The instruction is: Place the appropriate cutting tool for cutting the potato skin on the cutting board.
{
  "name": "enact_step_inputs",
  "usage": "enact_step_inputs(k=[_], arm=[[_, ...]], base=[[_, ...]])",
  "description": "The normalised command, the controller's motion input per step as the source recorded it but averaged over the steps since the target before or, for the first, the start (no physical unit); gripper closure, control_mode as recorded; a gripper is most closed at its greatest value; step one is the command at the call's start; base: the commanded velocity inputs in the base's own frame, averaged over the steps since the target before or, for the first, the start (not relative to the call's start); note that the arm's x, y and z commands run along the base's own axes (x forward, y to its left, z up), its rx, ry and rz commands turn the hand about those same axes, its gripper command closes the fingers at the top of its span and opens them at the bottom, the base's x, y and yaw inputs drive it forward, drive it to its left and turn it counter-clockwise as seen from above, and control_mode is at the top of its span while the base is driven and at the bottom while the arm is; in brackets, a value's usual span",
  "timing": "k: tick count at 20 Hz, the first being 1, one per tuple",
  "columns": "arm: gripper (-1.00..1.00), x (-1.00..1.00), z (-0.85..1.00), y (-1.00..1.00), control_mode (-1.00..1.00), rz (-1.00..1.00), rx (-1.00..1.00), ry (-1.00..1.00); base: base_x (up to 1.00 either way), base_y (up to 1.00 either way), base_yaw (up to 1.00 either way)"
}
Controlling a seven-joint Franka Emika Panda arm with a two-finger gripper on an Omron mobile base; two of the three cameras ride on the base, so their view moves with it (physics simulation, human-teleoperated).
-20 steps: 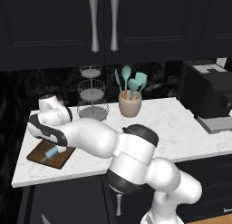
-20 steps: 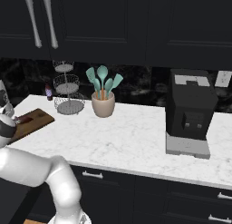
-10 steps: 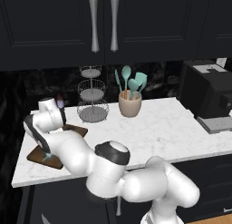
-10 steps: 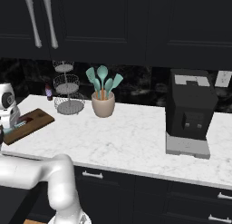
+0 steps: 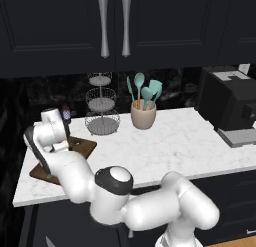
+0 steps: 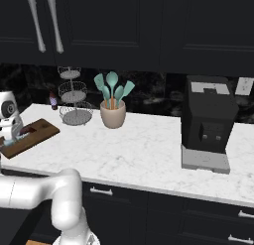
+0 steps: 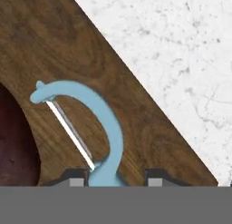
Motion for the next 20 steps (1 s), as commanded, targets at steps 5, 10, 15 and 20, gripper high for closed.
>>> enact_step_inputs(k=[5,10,15,20], arm=[[-1.00,-0.82,0.00,-0.58,-1.00,0.00,0.12,-0.17],[-1.00,-0.38,0.31,-0.64,-1.00,0.00,0.07,-0.20],[-1.00,-0.08,0.30,-0.44,-1.00,0.00,0.03,-0.22],[-1.00,-0.43,0.38,-0.61,-1.00,0.00,0.04,-0.21]], base=[[0.00,0.00,0.00],[0.00,0.00,0.00],[0.00,0.00,0.00],[0.00,0.00,0.00]])
